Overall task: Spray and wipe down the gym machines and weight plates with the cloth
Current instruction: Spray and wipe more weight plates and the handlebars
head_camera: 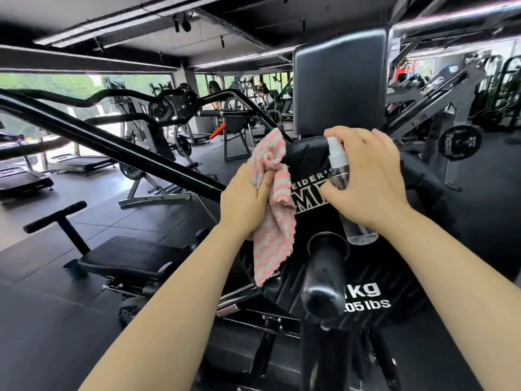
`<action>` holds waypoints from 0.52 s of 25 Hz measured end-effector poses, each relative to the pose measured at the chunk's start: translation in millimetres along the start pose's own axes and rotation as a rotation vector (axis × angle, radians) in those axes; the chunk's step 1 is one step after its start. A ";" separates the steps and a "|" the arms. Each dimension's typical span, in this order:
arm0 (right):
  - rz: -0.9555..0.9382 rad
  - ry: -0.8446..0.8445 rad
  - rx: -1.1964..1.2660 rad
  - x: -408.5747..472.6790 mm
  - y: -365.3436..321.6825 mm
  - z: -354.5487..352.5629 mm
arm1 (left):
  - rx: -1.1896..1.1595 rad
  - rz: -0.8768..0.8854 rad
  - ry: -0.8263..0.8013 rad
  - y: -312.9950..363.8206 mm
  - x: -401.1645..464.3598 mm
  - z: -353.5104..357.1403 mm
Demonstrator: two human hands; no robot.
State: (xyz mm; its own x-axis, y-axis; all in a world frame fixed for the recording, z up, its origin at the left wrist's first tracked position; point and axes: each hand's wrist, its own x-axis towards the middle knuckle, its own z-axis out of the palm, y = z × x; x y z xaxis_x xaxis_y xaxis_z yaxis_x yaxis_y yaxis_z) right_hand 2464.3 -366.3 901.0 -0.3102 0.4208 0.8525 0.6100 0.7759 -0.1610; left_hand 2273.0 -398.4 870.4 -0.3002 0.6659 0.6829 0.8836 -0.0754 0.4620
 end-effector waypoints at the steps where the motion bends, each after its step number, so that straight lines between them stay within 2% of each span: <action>1: -0.001 -0.002 0.000 0.1 0.2 -0.6 | -0.040 -0.037 -0.007 -6.8 -3.8 1.0; 7: 0.004 0.003 0.003 -0.8 0.2 -1.1 | -0.404 -0.413 -0.050 -51.8 -49.1 20.2; 13: 0.014 0.003 -0.050 -2.3 -1.7 2.3 | -0.574 -0.540 -0.146 -79.8 -99.2 55.3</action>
State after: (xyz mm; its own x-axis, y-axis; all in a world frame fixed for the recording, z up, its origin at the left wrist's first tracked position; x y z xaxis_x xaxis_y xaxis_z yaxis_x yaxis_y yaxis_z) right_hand 2462.3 -367.5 898.1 -0.2996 0.4300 0.8516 0.6498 0.7456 -0.1479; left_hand 2252.2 -417.4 734.5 -0.5486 0.8069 0.2191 0.2946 -0.0587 0.9538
